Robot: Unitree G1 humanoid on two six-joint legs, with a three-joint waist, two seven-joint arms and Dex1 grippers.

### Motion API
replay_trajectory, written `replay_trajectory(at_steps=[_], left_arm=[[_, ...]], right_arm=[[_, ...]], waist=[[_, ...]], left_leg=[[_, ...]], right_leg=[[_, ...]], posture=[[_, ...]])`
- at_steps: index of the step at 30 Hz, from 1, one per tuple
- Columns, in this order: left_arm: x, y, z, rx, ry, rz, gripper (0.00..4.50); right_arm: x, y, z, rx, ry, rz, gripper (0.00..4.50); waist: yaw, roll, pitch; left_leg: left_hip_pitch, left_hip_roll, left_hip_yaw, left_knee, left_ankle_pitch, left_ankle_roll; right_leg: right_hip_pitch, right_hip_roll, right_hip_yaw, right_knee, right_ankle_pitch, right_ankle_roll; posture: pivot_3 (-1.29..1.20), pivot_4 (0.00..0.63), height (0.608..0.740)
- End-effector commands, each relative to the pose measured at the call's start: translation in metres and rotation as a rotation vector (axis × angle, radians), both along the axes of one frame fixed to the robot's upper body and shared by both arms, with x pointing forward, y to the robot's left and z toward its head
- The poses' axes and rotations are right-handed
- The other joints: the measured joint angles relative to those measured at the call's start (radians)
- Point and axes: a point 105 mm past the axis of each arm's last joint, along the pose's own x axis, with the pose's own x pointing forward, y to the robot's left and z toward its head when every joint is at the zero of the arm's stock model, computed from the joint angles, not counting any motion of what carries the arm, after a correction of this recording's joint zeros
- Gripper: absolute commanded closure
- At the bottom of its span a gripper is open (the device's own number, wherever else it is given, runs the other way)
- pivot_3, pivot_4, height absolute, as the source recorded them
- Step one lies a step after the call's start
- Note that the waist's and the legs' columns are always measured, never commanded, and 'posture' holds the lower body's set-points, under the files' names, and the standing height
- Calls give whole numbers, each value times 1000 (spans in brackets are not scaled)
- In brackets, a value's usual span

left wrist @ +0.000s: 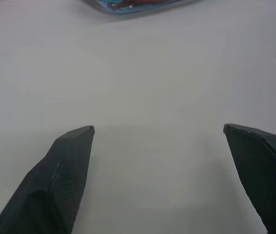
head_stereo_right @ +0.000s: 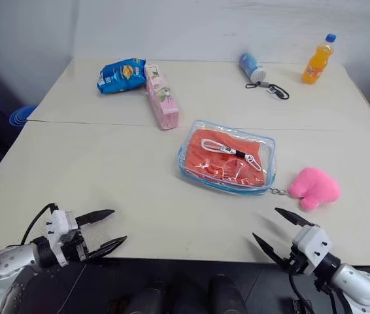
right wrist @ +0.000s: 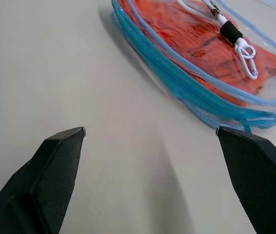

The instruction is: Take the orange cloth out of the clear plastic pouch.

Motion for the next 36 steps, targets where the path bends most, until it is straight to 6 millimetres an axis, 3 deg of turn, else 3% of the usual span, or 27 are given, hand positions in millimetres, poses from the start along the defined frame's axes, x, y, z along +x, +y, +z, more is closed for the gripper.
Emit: replay_trajectory(at_steps=[1, 3, 6, 12, 16, 21, 24, 29, 34, 36], left_arm=[[0, -7, 16, -50, -33, -39, 31], [0, -12, 22, -89, -44, -48, 31], [0, -24, 37, -165, -62, -87, 31], [21, -42, 73, -334, -90, -142, 31], [27, -55, 81, -341, -105, -197, 31], [31, -61, 81, -340, -119, -194, 31], [32, -62, 80, -336, -129, -184, 0], [34, -63, 79, -335, -138, -168, 0], [36, -66, 77, -337, -141, -170, 0], [37, -67, 76, -335, -145, -174, 0]], right_arm=[[1, 4, 9, 19, -40, 13, 0], [5, 7, 13, 35, -54, 23, 0], [27, 20, 36, 119, -80, 46, 0], [108, 50, 80, 144, -63, 48, 0], [162, 56, 75, 135, 90, -34, 0], [192, 70, 68, 70, 206, 14, 0], [200, 76, 72, 71, 228, 59, 641], [199, 79, 90, 138, 216, 137, 2371], [177, 67, 115, 225, 150, 264, 4151], [165, 52, 130, 285, 107, 274, 4486]], waist=[[0, 0, 0], [1, 0, 0], [-6, 0, 0], [-25, 2, 2], [-23, 2, 2], [-23, 2, 1], [-26, 2, 2], [-24, 2, 2], [-22, 2, 2], [-18, 2, 2]], left_leg=[[0, 0, 0, 0, 0, 0], [0, 0, 0, 0, 0, 0], [0, 0, 0, 0, 0, 0], [0, 0, 0, 1, 2, -2], [-1, 0, -2, 1, 5, -8], [-12, -1, 0, 2, 5, -7], [-21, -1, 0, 6, 5, -7], [-20, -1, 0, 7, 5, -8], [-20, -1, 0, 7, 6, -9], [-21, -1, -1, 7, 6, -8]], right_leg=[[0, 0, 0, 0, 0, 0], [0, 0, 0, 0, 0, 0], [0, 0, 0, 0, 0, 0], [-1, 0, 0, 3, 0, 0], [-4, 1, -2, 5, 0, 0], [-16, 1, -1, 7, 0, 1], [-22, 1, -1, 9, 2, 3], [-22, 1, -1, 8, 2, 3], [-22, 1, -1, 8, 2, 3], [-22, 1, -2, 8, 2, 3]], posture=[[0, 150, 740], [0, 150, 740], [0, 150, 740], [0, 150, 740], [0, 150, 740], [0, 150, 740], [0, 150, 740], [0, 150, 740], [0, 150, 740], [0, 150, 740]])
